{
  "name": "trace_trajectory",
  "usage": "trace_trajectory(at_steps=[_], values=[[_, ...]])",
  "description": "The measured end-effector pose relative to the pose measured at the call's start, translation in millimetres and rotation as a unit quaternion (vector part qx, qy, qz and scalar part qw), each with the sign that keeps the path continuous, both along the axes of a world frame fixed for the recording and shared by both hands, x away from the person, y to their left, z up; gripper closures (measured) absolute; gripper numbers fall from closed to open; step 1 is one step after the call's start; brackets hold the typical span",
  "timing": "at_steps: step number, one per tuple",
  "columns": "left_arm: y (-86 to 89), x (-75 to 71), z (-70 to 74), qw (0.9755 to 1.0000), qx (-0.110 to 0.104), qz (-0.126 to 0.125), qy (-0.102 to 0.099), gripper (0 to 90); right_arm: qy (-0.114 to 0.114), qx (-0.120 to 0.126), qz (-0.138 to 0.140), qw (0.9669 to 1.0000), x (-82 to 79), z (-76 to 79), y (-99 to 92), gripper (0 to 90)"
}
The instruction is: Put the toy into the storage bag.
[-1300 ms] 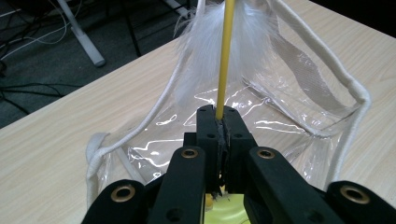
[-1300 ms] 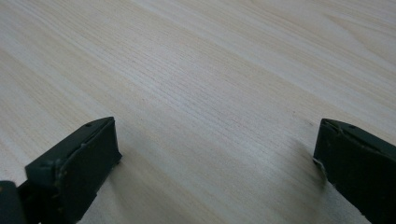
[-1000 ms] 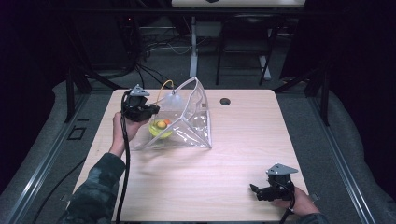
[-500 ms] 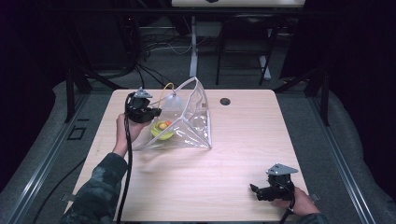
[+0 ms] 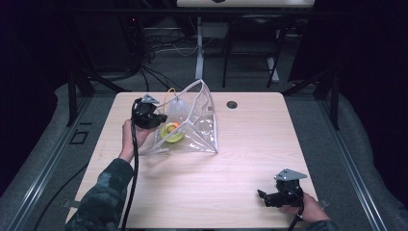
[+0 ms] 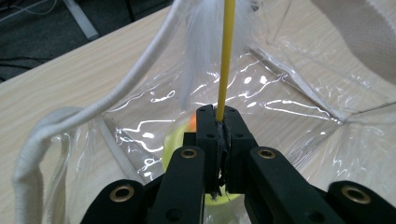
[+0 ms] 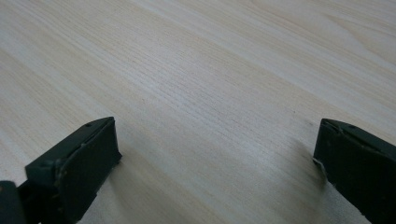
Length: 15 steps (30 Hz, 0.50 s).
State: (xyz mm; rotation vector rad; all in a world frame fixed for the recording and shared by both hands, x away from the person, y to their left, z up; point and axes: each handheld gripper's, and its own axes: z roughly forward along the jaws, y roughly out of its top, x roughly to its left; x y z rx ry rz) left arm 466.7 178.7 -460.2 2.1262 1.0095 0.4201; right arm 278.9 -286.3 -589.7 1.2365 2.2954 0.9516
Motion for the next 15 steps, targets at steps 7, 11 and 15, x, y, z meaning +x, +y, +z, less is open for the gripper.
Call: trace_trajectory(at_steps=[7, 11, 15], values=[[2.6, 1.6, -2.2, 0.9999, -0.008, 0.008, 0.0, 87.2, 0.0, -0.004, -0.001, 1.0, 0.0, 0.1, -0.2, 0.0], [6.4, 1.1, 0.2, 0.9995, -0.027, 0.018, -0.001, 83.7, 0.0, -0.003, -0.001, 1.0, 0.0, 0.1, -0.2, 0.0], [10.8, -0.6, 2.0, 0.9991, -0.034, 0.026, 0.001, 77.2, 0.0, -0.004, -0.001, 1.0, 0.0, 0.2, -0.2, 0.0]])
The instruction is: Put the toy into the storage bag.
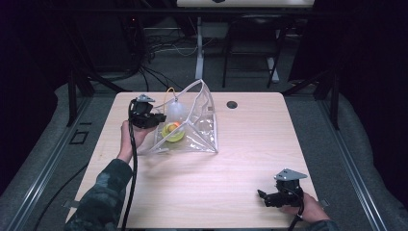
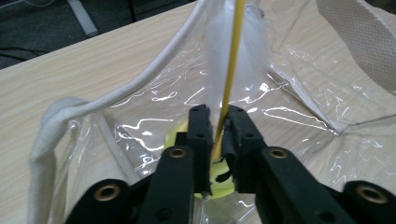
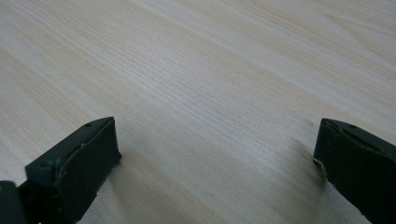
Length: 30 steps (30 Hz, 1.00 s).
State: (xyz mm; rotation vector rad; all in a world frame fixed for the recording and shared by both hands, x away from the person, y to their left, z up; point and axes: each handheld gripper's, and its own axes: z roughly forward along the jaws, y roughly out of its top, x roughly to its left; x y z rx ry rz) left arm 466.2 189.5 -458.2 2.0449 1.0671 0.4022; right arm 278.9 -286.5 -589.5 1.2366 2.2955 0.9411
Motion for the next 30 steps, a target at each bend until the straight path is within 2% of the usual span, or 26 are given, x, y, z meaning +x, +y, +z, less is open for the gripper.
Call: trace_trajectory(at_steps=[4, 8, 13, 25, 30], values=[[6.2, -3.9, 5.3, 1.0, -0.005, 0.003, -0.001, 68.9, 0.0, 0.0, 0.0, 1.0, 0.0, 0.0, 0.0, 0.0], [11.4, -10.8, 12.1, 0.9998, -0.006, 0.016, -0.013, 51.7, 0.0, 0.0, 0.0, 1.0, 0.0, 0.0, 0.0, 0.0], [19.1, -21.2, 23.3, 0.9996, 0.005, 0.013, -0.025, 34.7, 0.0, 0.0, 0.0, 1.0, 0.0, 0.0, 0.1, 0.0], [41.5, -53.5, 43.7, 0.9983, 0.008, 0.021, -0.054, 17.5, 0.0, -0.001, 0.0, 1.0, 0.0, 0.1, -0.1, 0.0], [53.4, -69.2, 46.8, 0.9972, 0.013, 0.032, -0.066, 15.3, -0.001, 0.002, 0.0, 1.0, 0.0, -0.1, 0.2, 0.0]])
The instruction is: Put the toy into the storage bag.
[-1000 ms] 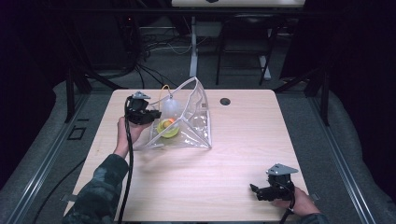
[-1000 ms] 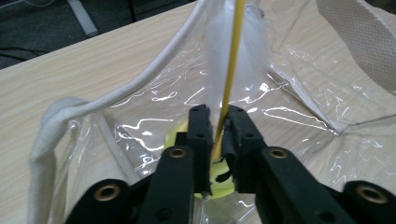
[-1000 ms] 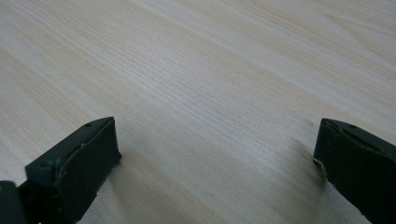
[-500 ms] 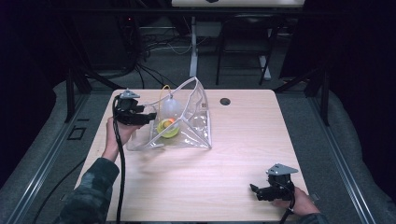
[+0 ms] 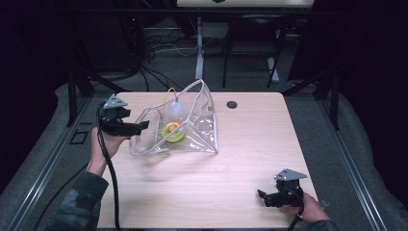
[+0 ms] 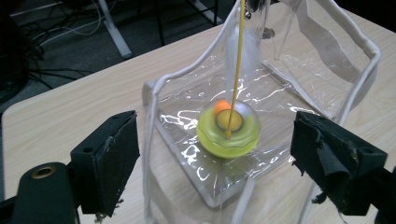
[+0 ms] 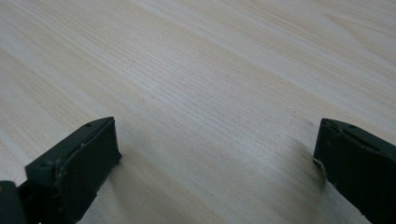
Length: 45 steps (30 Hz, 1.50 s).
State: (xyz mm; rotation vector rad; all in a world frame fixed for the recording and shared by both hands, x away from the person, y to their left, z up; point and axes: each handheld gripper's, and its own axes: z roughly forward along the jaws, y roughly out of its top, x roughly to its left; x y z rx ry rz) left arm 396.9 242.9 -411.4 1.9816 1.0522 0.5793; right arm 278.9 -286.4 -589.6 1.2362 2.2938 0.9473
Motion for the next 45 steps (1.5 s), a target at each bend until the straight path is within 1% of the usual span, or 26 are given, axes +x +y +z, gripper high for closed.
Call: trace_trajectory(at_steps=[2, 3, 7, 10, 12, 17, 22, 26, 30, 31, 38, 40, 41, 43, 45], values=[[5.8, -5.8, -0.7, 0.9999, 0.004, 0.006, -0.007, 14.8, 0.0, 0.0, 0.0, 1.0, 0.0, 0.0, 0.0, 0.0], [8.9, -8.0, -1.1, 1.0, 0.004, 0.008, -0.004, 14.3, 0.0, 0.0, 0.0, 1.0, 0.0, 0.0, 0.0, 0.0], [21.4, -18.3, -3.5, 0.9997, 0.009, 0.021, -0.004, 10.7, 0.0, -0.001, 0.0, 1.0, 0.0, 0.1, 0.0, 0.0], [30.1, -26.6, -7.7, 0.9995, 0.014, 0.028, 0.0, 8.5, 0.0, -0.001, 0.0, 1.0, 0.0, 0.0, 0.0, 0.0], [35.9, -31.8, -11.6, 0.9993, 0.019, 0.034, 0.003, 7.7, 0.0, -0.001, 0.0, 1.0, 0.0, 0.0, 0.0, 0.0], [49.9, -42.6, -22.9, 0.9984, 0.019, 0.051, 0.015, 4.2, 0.0, -0.001, 0.0, 1.0, 0.0, 0.1, 0.0, 0.0], [58.3, -51.3, -36.8, 0.9973, 0.024, 0.062, 0.031, 1.7, 0.0, -0.001, 0.0, 1.0, 0.0, 0.0, 0.0, 0.0], [61.5, -57.0, -49.2, 0.9966, 0.025, 0.064, 0.046, 0.3, 0.0, -0.001, 0.0, 1.0, 0.0, 0.0, 0.0, 0.0], [62.3, -61.5, -64.8, 0.9958, 0.024, 0.062, 0.063, 0.1, 0.0, 0.0, 0.0, 1.0, -0.1, -0.1, 0.1, 0.0], [62.4, -62.6, -69.3, 0.9954, 0.027, 0.06, 0.07, 0.0, 0.0, -0.001, 0.0, 1.0, 0.0, 0.0, 0.0, 0.0], [61.6, -67.8, -90.0, 0.9938, 0.026, 0.055, 0.093, 0.0, 0.0, -0.001, 0.0, 1.0, 0.0, 0.1, 0.0, 0.0], [60.1, -68.6, -95.3, 0.9935, 0.03, 0.053, 0.096, 0.0, 0.0, 0.0, 0.0, 1.0, -0.1, 0.0, 0.0, 0.0], [59.9, -68.7, -97.5, 0.9928, 0.034, 0.049, 0.104, 0.0, 0.0, -0.001, 0.0, 1.0, 0.0, 0.1, 0.0, 0.0], [58.3, -69.2, -103.8, 0.9918, 0.035, 0.047, 0.113, 0.0, 0.0, -0.001, 0.0, 1.0, 0.0, 0.0, 0.0, 0.0], [57.1, -69.6, -109.7, 0.9915, 0.038, 0.047, 0.115, 0.0, 0.0, -0.001, 0.0, 1.0, 0.0, 0.1, 0.0, 0.0]])
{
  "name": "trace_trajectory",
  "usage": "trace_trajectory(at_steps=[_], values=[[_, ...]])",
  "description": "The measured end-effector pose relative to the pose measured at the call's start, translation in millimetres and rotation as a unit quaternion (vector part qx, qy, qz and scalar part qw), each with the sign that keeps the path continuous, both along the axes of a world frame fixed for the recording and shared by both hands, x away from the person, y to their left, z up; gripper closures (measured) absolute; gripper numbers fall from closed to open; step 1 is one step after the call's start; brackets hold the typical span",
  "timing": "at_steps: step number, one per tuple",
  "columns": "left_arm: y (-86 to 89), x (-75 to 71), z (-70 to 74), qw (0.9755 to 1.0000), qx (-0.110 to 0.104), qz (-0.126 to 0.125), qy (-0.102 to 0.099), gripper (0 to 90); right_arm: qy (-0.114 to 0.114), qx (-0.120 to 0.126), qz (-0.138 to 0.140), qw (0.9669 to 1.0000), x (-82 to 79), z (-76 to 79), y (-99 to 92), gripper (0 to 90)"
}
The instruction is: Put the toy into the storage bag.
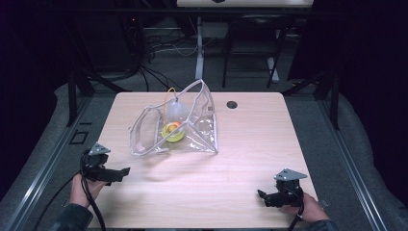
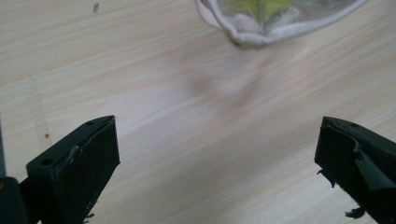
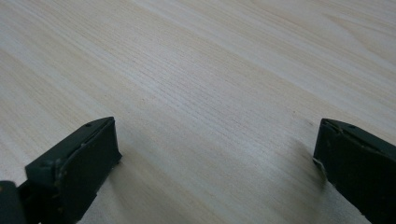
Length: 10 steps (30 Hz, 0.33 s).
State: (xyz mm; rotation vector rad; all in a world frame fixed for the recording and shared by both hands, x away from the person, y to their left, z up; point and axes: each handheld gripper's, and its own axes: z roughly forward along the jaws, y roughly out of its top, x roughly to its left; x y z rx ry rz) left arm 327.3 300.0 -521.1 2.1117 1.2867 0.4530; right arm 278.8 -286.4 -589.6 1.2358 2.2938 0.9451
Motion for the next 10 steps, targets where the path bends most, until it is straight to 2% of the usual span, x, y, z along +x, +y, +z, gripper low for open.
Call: trace_trajectory(at_steps=[2, 6, 8, 10], values=[[-0.8, 0.3, -4.5, 0.9998, 0.016, -0.004, 0.006, 0.0, 0.0, 0.0, 0.0, 1.0, 0.0, 0.0, 0.0, 0.0], [-1.8, 1.1, -14.8, 0.9997, 0.017, -0.004, 0.017, 0.0, 0.0, -0.001, 0.001, 1.0, 0.0, 0.1, -0.1, 0.0], [-2.6, 2.7, -20.0, 0.9993, 0.02, -0.009, 0.03, 0.0, 0.0, 0.0, 0.001, 1.0, 0.0, 0.1, -0.1, 0.0], [-2.8, 3.7, -25.0, 0.9989, 0.023, -0.003, 0.04, 0.0, 0.0, 0.0, 0.0, 1.0, 0.0, 0.0, 0.0, 0.0]])
